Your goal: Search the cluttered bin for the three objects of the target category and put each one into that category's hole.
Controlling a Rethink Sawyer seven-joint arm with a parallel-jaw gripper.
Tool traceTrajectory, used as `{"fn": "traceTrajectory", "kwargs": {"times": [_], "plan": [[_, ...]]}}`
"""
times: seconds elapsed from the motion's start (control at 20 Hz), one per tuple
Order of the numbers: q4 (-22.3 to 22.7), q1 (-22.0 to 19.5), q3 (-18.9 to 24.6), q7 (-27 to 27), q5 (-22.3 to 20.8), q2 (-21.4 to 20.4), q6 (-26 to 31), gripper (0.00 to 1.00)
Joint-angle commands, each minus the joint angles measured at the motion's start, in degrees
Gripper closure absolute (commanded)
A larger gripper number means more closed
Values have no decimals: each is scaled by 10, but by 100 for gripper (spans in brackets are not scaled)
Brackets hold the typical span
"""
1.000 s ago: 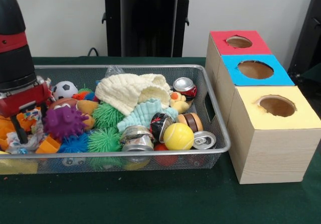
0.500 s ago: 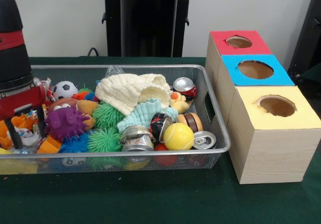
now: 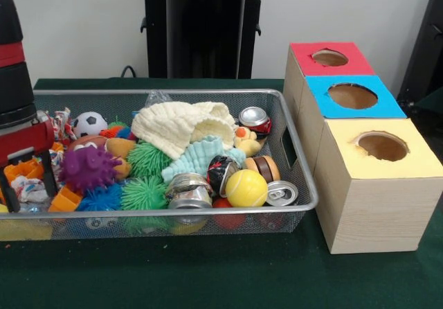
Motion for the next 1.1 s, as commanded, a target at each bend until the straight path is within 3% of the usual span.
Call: {"fn": "traceTrajectory", "kwargs": {"times": [0.05,0.2,0.65,1.1], "plan": [[-53,0,20,-199,-10,53,34,0],[-50,-7,17,-200,-22,65,15,0],[-19,-16,-4,-128,-43,90,-54,0],[-17,-21,-13,-133,-43,100,-48,0]]}}
